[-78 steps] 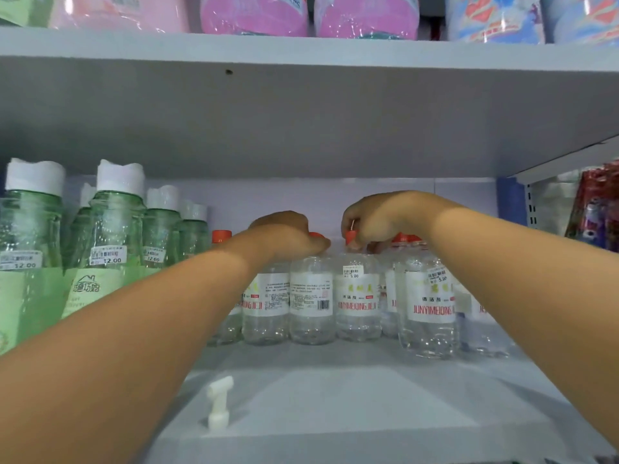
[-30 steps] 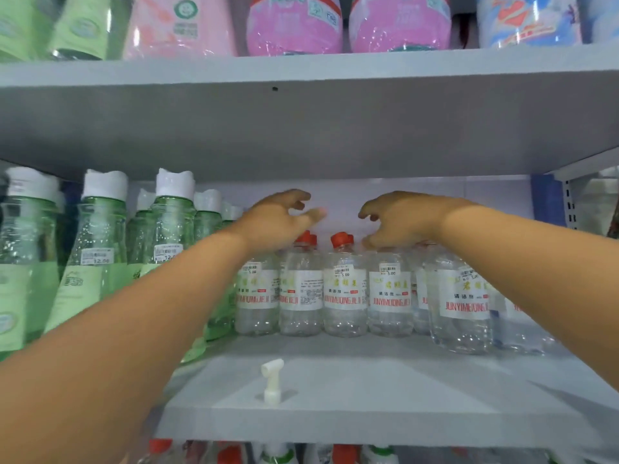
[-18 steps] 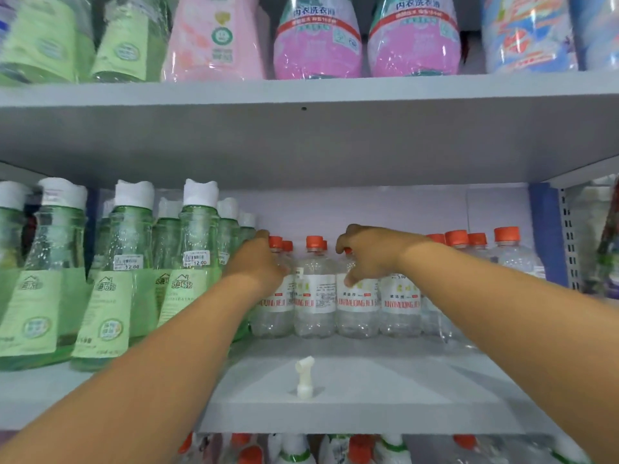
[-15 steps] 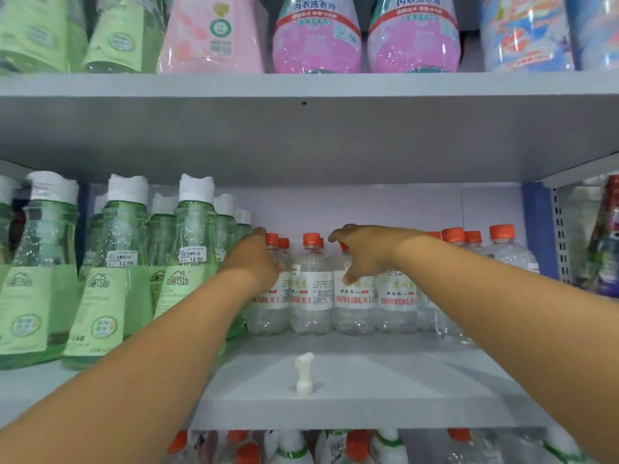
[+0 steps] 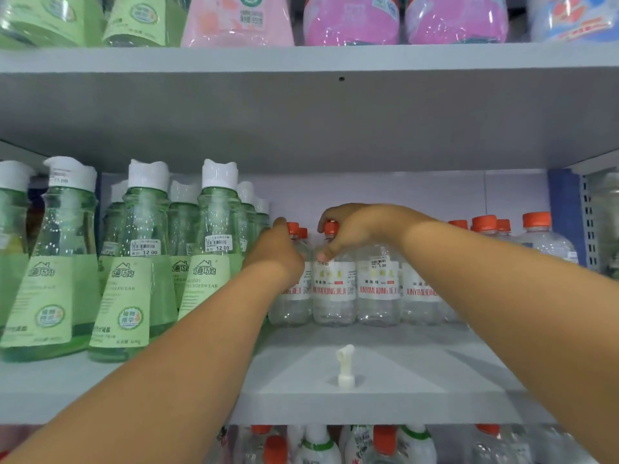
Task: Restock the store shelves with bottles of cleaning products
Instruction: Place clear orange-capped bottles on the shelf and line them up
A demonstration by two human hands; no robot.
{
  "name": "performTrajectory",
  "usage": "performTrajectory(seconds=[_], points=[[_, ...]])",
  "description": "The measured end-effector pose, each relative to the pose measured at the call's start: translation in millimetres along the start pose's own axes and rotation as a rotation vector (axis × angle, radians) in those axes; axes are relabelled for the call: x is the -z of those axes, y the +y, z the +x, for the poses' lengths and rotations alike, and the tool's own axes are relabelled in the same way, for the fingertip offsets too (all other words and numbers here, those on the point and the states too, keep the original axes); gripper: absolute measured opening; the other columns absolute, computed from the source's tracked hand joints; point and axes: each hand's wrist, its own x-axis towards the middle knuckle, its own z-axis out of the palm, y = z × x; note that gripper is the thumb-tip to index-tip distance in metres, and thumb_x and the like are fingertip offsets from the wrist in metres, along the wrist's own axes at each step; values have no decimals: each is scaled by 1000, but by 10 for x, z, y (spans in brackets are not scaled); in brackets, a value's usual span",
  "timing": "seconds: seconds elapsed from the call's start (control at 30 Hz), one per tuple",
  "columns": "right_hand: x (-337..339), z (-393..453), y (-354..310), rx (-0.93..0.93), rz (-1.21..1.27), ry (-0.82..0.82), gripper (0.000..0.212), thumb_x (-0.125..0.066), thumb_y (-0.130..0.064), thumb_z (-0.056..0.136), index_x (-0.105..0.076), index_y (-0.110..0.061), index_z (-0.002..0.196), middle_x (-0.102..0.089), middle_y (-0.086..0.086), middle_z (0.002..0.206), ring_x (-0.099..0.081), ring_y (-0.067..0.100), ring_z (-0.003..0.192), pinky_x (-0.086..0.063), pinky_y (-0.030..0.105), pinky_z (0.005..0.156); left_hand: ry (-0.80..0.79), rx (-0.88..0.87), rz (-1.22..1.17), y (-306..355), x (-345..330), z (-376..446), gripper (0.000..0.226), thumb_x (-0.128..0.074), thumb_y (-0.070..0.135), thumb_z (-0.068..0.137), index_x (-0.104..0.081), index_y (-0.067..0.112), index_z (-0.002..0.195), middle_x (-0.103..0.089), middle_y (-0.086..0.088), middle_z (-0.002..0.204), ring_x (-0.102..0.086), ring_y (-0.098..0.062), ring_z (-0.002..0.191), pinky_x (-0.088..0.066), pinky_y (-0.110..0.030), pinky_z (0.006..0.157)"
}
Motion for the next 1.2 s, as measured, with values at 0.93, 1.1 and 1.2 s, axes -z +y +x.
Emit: performTrajectory(seconds=[0.93, 1.1, 1.2], points=[[-611, -3327, 1054, 15, 671, 310, 71, -68, -49, 90, -36, -33, 151, -51, -9, 141, -50, 11, 127, -46, 27, 95, 82, 49, -565, 1289, 306, -2474, 68, -71, 56, 86, -47, 33, 145, -58, 14, 136, -61, -12, 115, -46, -29, 84], [-1285, -3786, 1270, -61, 923, 365, 55, -69, -37, 92, -49, -30, 143, -53, -13, 140, -51, 5, 127, -43, 29, 107, 86, 116, -680, 1366, -128, -3169, 56, -74, 42, 88, -53, 32, 138, -62, 16, 128, -60, 3, 109, -45, -16, 74], [-1759, -3763, 1402, -171, 935, 254, 57, -70, -39, 90, -49, -29, 142, -53, -11, 137, -51, 10, 128, -42, 28, 105, 16, 245, -690, 1227, -558, -3400, 56, -75, 35, 88, -53, 27, 139, -61, 10, 130, -61, -1, 105, -43, -16, 73]])
